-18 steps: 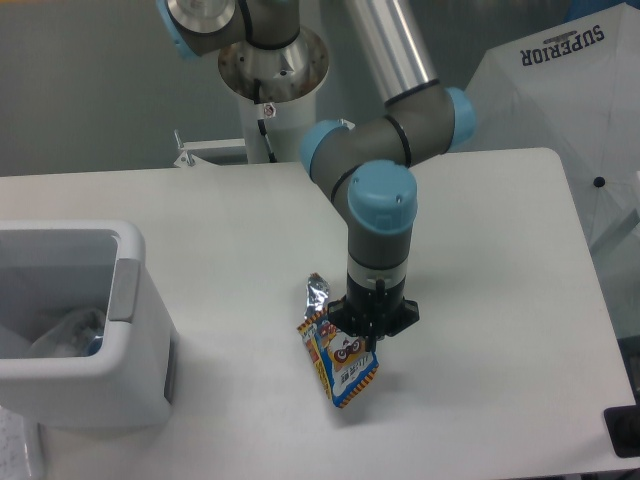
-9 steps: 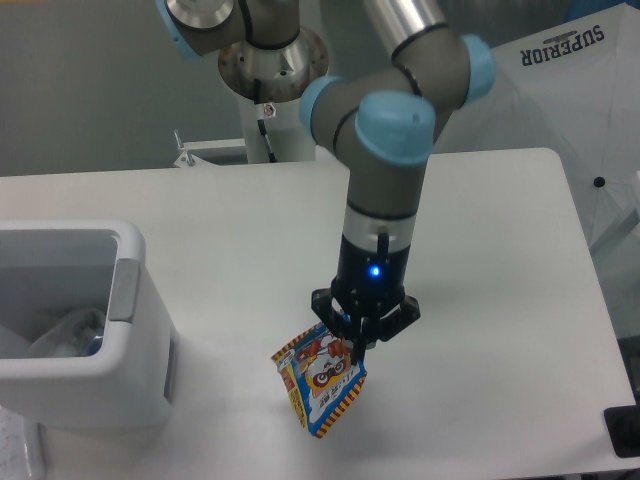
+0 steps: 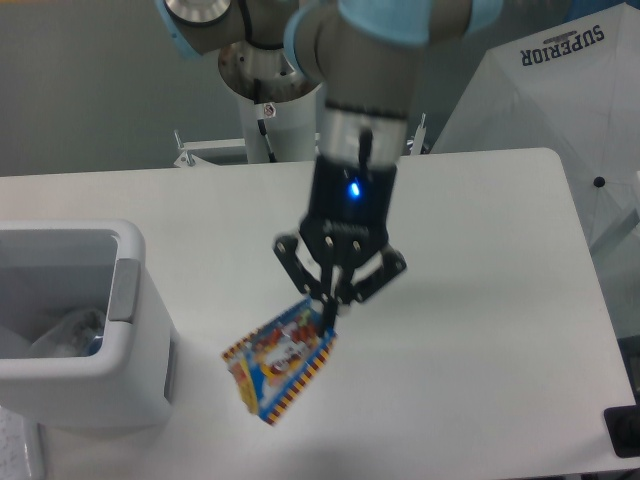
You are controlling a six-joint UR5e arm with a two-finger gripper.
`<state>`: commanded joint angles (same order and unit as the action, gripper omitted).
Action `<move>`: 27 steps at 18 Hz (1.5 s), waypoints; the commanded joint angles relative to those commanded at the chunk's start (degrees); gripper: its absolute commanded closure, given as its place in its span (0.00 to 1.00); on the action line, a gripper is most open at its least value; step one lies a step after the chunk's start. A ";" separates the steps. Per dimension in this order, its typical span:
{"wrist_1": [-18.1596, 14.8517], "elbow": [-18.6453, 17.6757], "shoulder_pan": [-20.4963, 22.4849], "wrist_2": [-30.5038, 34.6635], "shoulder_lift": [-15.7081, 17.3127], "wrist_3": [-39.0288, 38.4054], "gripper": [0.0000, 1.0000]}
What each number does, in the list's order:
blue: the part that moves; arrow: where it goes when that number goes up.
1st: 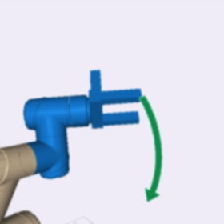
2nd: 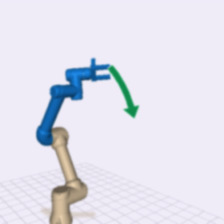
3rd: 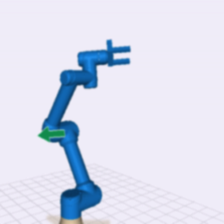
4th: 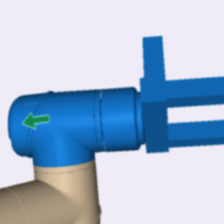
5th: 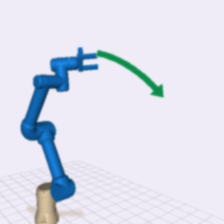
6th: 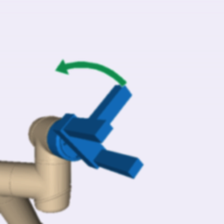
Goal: Place the trash in the trash can
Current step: 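Lift the snack bag and carry it over the trash bin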
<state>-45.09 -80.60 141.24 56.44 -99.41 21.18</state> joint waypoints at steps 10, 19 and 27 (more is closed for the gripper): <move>-0.09 0.88 -4.22 -7.05 5.63 -5.88 0.96; -0.17 -2.28 -9.84 -6.96 5.20 -8.53 0.96; -0.18 -6.23 -12.66 -6.87 3.26 -8.27 0.95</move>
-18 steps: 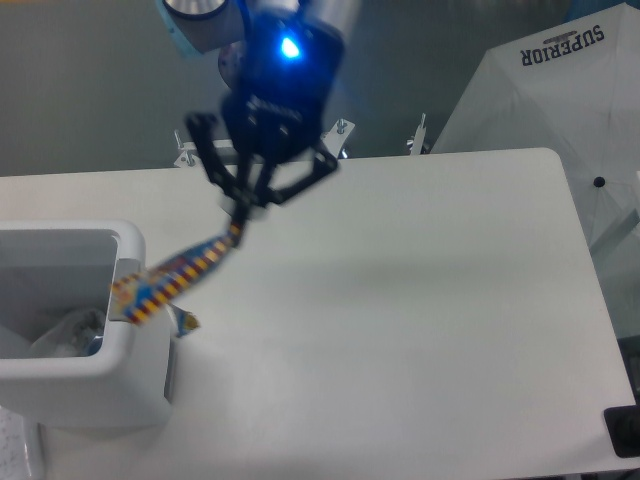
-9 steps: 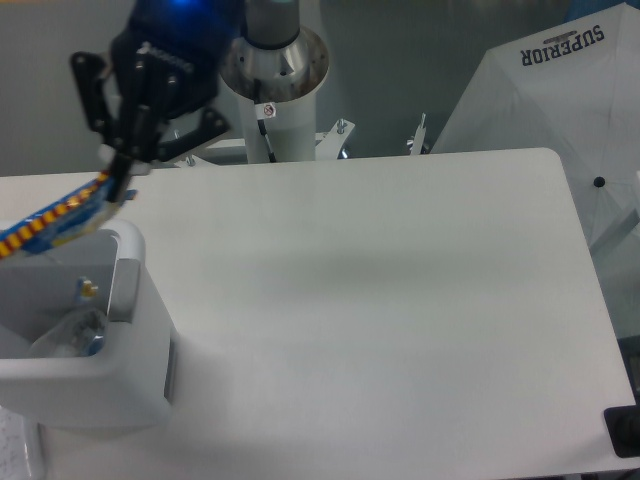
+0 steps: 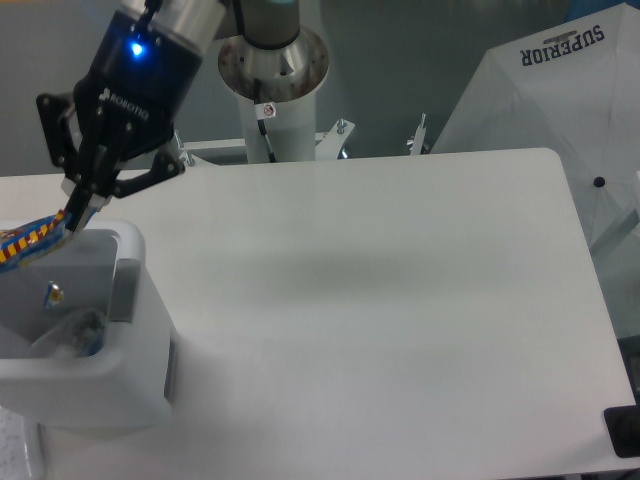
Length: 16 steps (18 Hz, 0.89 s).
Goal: Place the trash in the trash can
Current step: 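Lift the snack bag and carry it over the trash bin, then lower the bag into the bin and open the gripper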
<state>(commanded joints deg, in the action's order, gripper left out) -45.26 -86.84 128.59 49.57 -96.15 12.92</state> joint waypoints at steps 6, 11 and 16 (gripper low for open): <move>0.09 0.26 -0.79 0.35 -2.55 0.53 0.95; 0.09 0.53 -0.79 0.35 -4.05 0.62 0.95; 0.17 -0.17 -1.23 0.35 -4.40 0.62 0.91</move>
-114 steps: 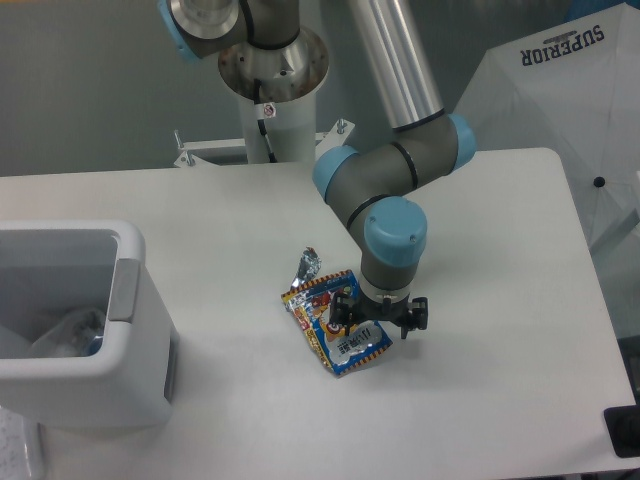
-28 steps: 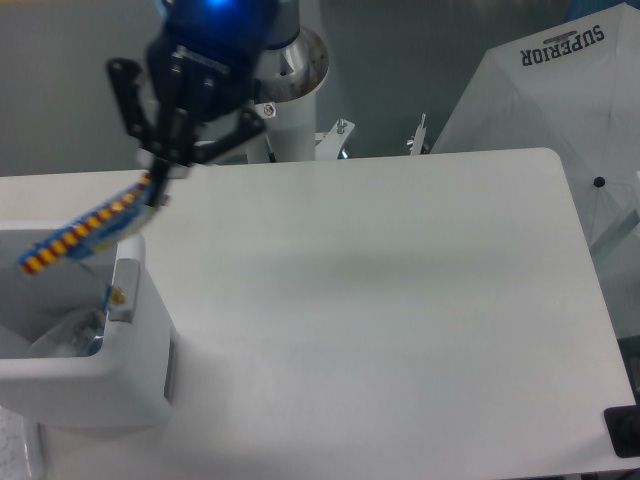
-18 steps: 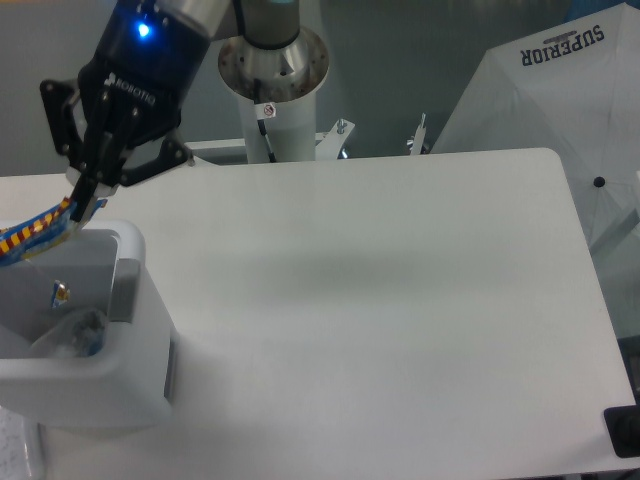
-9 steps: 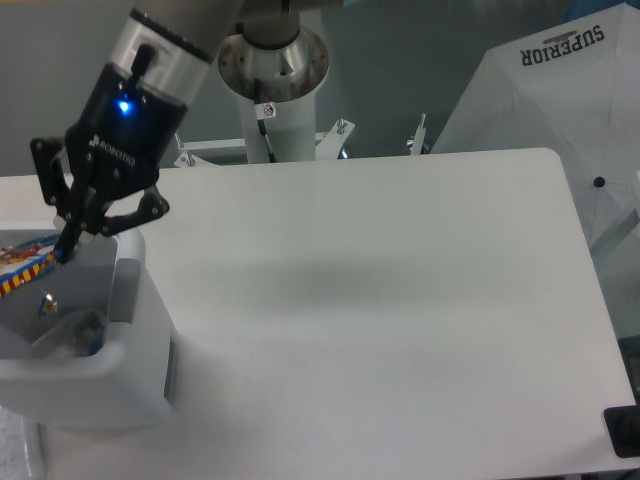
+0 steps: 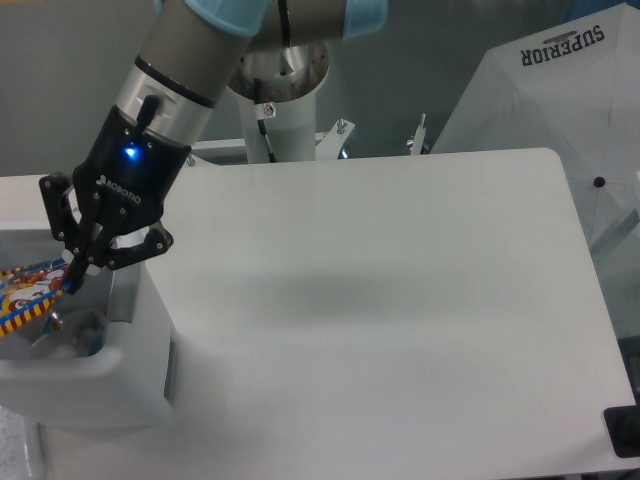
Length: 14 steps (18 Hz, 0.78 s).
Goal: Place the trash in the trash can
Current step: 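Lower the bag into the bin and open the gripper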
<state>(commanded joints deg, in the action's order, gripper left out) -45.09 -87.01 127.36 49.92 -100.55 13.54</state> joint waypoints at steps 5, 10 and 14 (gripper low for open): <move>0.18 -1.49 -1.41 0.00 0.09 0.17 0.63; 0.00 -1.67 -1.32 0.00 0.96 2.81 0.00; -0.09 -1.06 3.05 0.00 1.66 2.37 0.00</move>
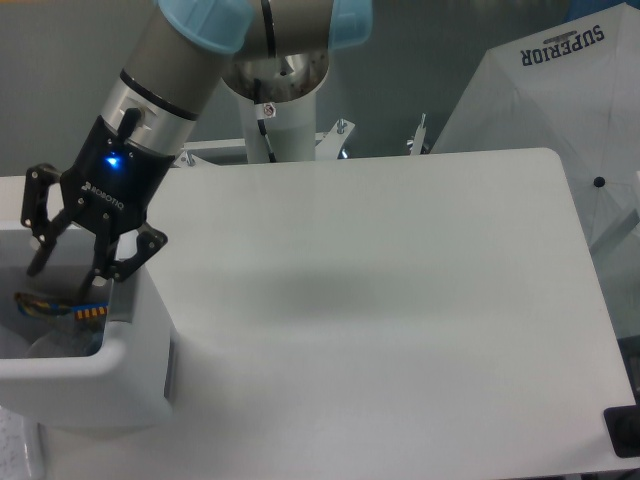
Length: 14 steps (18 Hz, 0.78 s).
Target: Place the trash in the trash can
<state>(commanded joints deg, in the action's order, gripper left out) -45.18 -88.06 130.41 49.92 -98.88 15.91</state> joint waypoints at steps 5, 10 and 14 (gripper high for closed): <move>0.18 -5.43 11.07 0.18 4.21 4.72 0.00; -0.44 -7.64 15.49 15.68 7.21 18.87 0.00; -0.70 -8.35 14.96 29.86 6.86 28.81 0.00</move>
<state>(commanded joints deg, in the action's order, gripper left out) -45.88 -96.42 145.37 79.78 -92.02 44.71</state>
